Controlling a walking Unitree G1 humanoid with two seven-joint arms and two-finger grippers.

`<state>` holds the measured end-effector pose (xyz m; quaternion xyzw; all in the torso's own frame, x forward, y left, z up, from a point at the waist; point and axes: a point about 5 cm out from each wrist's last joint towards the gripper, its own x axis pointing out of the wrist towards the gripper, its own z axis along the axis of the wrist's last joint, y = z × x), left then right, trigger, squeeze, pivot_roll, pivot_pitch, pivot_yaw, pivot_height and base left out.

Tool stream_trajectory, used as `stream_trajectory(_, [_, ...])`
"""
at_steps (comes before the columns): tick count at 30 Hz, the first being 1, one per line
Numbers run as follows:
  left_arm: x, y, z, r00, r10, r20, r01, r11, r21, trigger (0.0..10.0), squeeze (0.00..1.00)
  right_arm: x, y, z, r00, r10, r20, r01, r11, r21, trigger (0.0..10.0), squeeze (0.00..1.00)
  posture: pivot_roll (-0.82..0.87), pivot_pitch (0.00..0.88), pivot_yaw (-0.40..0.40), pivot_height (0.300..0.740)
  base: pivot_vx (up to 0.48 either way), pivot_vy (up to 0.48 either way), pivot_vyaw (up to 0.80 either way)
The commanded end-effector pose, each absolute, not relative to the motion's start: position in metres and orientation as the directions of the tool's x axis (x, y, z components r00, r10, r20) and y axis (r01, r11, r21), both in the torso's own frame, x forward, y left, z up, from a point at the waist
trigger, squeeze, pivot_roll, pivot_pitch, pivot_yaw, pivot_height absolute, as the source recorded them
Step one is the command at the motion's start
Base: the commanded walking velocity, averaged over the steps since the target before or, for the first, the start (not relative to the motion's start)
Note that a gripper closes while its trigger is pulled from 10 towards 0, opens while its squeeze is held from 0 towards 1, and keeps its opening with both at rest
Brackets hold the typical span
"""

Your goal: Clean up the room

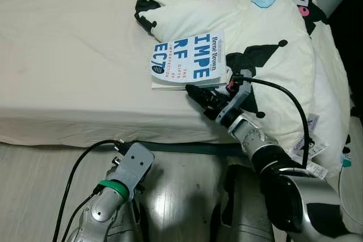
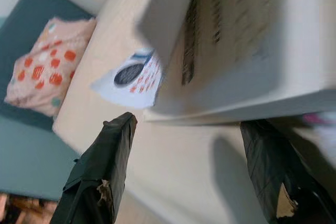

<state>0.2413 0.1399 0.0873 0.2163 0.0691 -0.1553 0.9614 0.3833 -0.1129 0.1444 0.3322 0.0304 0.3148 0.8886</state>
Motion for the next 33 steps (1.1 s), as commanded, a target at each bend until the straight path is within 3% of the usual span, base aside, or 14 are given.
stream_trajectory(1, [0.236, 0.140, 0.078, 0.931, -0.270, -0.246, 0.350, 0.852, 0.390, 10.0, 0.00, 0.383, -0.117, 0.140, 0.822, 0.551, 0.144, -0.502, 0.582, 0.640, 10.0, 0.00, 0.22, 0.292, 0.035, 0.520, 0.000, 0.000, 0.00])
stream_trajectory(23, [0.235, 0.139, 0.078, 0.931, -0.270, -0.247, 0.351, 0.851, 0.392, 10.0, 0.00, 0.394, -0.138, 0.160, 0.891, 0.404, 0.206, -0.421, 0.566, 0.709, 10.0, 0.00, 0.23, 0.291, 0.038, 0.520, 0.000, 0.000, 0.00])
stream_trajectory(24, [0.234, 0.139, 0.079, 0.931, -0.270, -0.247, 0.350, 0.851, 0.392, 10.0, 0.00, 0.395, -0.137, 0.162, 0.890, 0.402, 0.215, -0.423, 0.553, 0.718, 3.4, 0.00, 0.24, 0.293, 0.038, 0.520, 0.000, 0.000, 0.00])
stream_trajectory(26, [0.234, 0.139, 0.079, 0.931, -0.269, -0.247, 0.350, 0.851, 0.392, 10.0, 0.00, 0.395, -0.136, 0.164, 0.884, 0.407, 0.230, -0.434, 0.531, 0.728, 3.4, 0.00, 0.24, 0.297, 0.038, 0.520, 0.000, 0.000, 0.00])
stream_trajectory(27, [0.233, 0.140, 0.079, 0.931, -0.267, -0.249, 0.349, 0.851, 0.393, 10.0, 0.00, 0.396, -0.132, 0.168, 0.871, 0.424, 0.247, -0.453, 0.502, 0.737, 0.0, 0.00, 0.25, 0.302, 0.036, 0.520, 0.000, 0.000, 0.00])
stream_trajectory(33, [0.231, 0.141, 0.079, 0.933, -0.258, -0.252, 0.343, 0.853, 0.394, 10.0, 0.00, 0.397, -0.121, 0.176, 0.836, 0.478, 0.269, -0.499, 0.461, 0.734, 0.0, 0.00, 0.25, 0.305, 0.032, 0.520, 0.000, 0.000, 0.00])
